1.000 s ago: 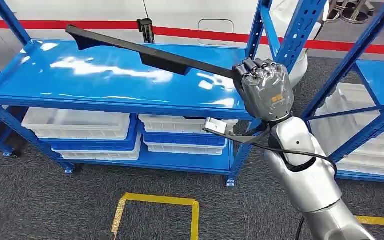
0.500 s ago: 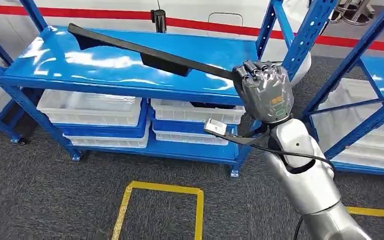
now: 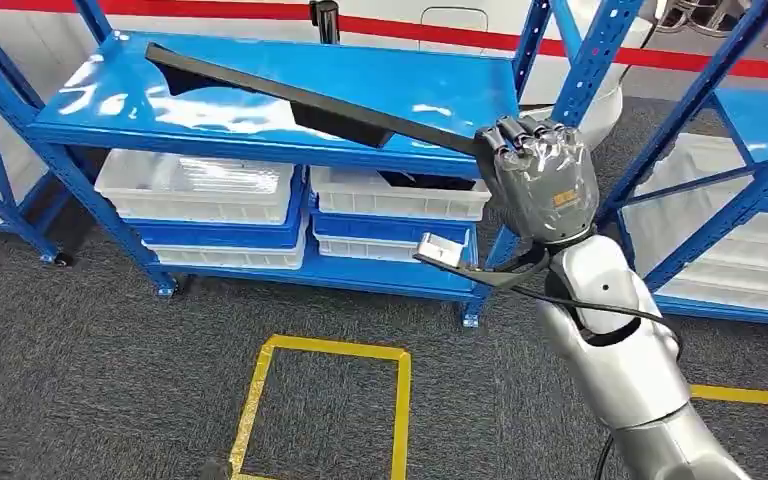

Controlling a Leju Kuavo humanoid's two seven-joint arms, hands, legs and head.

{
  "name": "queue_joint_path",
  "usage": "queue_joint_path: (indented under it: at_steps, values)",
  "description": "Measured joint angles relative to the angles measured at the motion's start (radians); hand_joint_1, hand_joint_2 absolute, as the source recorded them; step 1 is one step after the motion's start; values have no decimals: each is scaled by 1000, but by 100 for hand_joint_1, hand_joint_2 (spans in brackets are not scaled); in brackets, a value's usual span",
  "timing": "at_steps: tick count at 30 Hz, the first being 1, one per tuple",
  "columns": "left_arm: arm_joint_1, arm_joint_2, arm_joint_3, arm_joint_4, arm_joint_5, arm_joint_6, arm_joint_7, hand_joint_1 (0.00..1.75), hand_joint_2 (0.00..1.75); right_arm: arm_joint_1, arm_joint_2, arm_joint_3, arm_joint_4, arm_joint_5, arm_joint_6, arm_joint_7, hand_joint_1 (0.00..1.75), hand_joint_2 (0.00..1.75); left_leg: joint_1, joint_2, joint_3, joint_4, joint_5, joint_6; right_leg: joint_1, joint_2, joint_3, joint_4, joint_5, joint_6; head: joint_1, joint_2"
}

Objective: Take the parts from the cabinet and place them on the table.

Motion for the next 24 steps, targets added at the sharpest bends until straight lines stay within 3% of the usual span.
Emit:
queue_joint_path:
  at_steps: [1, 2, 3, 4, 6, 7, 8, 9, 10, 12, 13, 14, 15, 16, 17, 18, 19, 20, 21, 22, 23, 24]
  values:
    - [0, 2, 0, 0, 0, 0, 0, 0, 175, 1, 0, 1, 0, 0, 0, 0, 175, 175, 3, 1, -20, 83, -48, -6, -2, 0, -11, 1, 10, 3, -1, 0]
    - [0, 5, 0, 0, 0, 0, 0, 0, 175, 3, 2, 2, 0, 0, 0, 0, 175, 175, 6, 1, -37, 163, -77, -11, -4, -1, -27, 11, 16, 9, -1, 0]
    - [0, 5, 0, 0, 0, -2, 0, 0, 175, 6, 2, 2, 0, -1, 0, 0, 175, 175, 9, 1, -37, 205, -78, -16, -7, -1, -42, 19, 20, 11, -3, 0]
    - [0, 8, 0, 0, 0, -2, 1, 0, 175, 9, 2, 2, 0, -1, 0, 0, 175, 175, 12, 1, -15, 198, -61, -21, -11, -1, -55, 28, 24, 16, -2, 0]
    - [-1, 11, 0, 0, 0, -3, 1, 0, 175, 12, 1, 2, 0, -2, 0, -3, 175, 175, 25, 3, 91, 66, -10, -39, -23, -1, -81, 54, 28, 23, -2, 0]
    - [-1, 10, 0, 0, 0, -3, 2, 0, 175, 11, 1, 2, 0, -3, -1, -6, 175, 175, 36, 6, 152, -24, -5, -56, -19, 0, -94, 73, 28, 25, -3, 0]
    - [-2, 0, 0, 0, 0, -5, 2, 0, 175, 9, -1, 0, 0, -5, -2, -6, 175, 175, 27, -1, 168, -53, -25, -66, -6, 1, -119, 87, 31, 29, -16, 0]
    - [-3, 4, 0, 0, 0, -5, 3, 0, 175, 9, -1, 0, 0, -7, -2, -6, 175, 175, 28, -4, 148, -45, -20, -44, -4, 3, -125, 100, 36, 36, -12, 0]
    - [-3, 5, 0, 0, 0, -5, 3, 0, 175, 10, -2, 0, 0, -9, -3, -8, 175, 175, 26, -2, 142, -43, -20, -42, -3, 5, -130, 102, 42, 44, -8, 0]
    - [-2, 3, 0, 0, 0, -4, 3, 0, 175, 13, -6, -1, 2, -11, -3, -11, 175, 175, 14, -3, 130, -44, -3, -17, -1, 4, -143, 94, 55, 64, -6, 0]
    - [-3, 3, 0, 0, 1, -3, 3, 0, 175, 14, -8, -1, 2, -13, -3, -13, 175, 175, 13, -2, 121, -51, 8, 3, -11, 4, -150, 106, 34, 61, -9, 0]
    - [-4, 5, 1, 0, 1, -3, 3, 0, 175, 14, -8, -1, 2, -13, -4, -14, 175, 175, 10, -2, 107, -51, 18, 19, -8, 5, -174, 146, -10, 52, -2, 0]
    - [-5, 6, 1, 0, 1, -3, 3, 0, 175, 14, -9, -2, 2, -13, -4, -15, 175, 175, 8, -2, 96, -51, 26, 31, -9, 5, -193, 205, -55, 46, 0, 0]
    - [-6, 6, 1, 0, 0, -3, 2, 0, 175, 14, -10, -2, 2, -14, -4, -15, 175, 175, 4, -2, 81, -51, 38, 44, -8, 6, -219, 304, -113, 39, 2, 0]
    - [-6, 6, 1, 0, 0, -3, 2, 0, 175, 14, -11, -2, 3, -14, -4, -15, 175, 175, -1, -2, 67, -51, 48, 48, -7, 8, -237, 382, -149, 38, 2, 0]
    - [-5, 6, 1, 0, 0, -3, 2, 0, 175, 15, -11, -2, 4, -14, -4, -15, 175, 175, -7, -2, 52, -51, 61, 50, -2, 10, -241, 442, -161, 42, 3, 0]
    - [-5, 6, 1, 0, 0, -3, 2, 0, 175, 15, -11, -2, 5, -14, -4, -15, 175, 175, -14, -2, 38, -51, 74, 52, 5, 12, -222, 450, -149, 44, 3, 0]
    - [-6, 6, 1, 0, 0, -3, 2, 0, 175, 15, -11, -2, 5, -15, -4, -15, 175, 175, -23, -2, 23, -51, 87, 55, 13, 13, -186, 418, -121, 43, 3, 0]
    - [-6, 6, 1, 0, 0, -3, 2, 0, 175, 14, -11, -2, 5, -15, -4, -15, 175, 175, -31, -3, 9, -51, 100, 58, 27, 14, -136, 358, -96, 31, 3, 0]
    - [-6, 6, 1, 0, 0, -3, 2, 0, 175, 13, -11, -2, 5, -15, -4, -15, 175, 175, -38, -4, -3, -52, 113, 60, 42, 14, -72, 278, -89, 8, 3, 0]
    - [-6, -3, 1, 0, 0, -4, 2, 0, 175, 9, -11, -3, 2, -14, -5, -15, 175, 175, -29, -3, -9, -51, 125, 63, 61, 13, 6, 182, -117, -33, -2, 0]
    - [-6, 0, 2, -3, 1, -3, 2, 0, 175, 5, -11, -6, -2, -14, -6, -16, 175, 175, -33, -4, -15, -53, 138, 57, 61, 1, 72, 71, -157, -57, 1, 0]
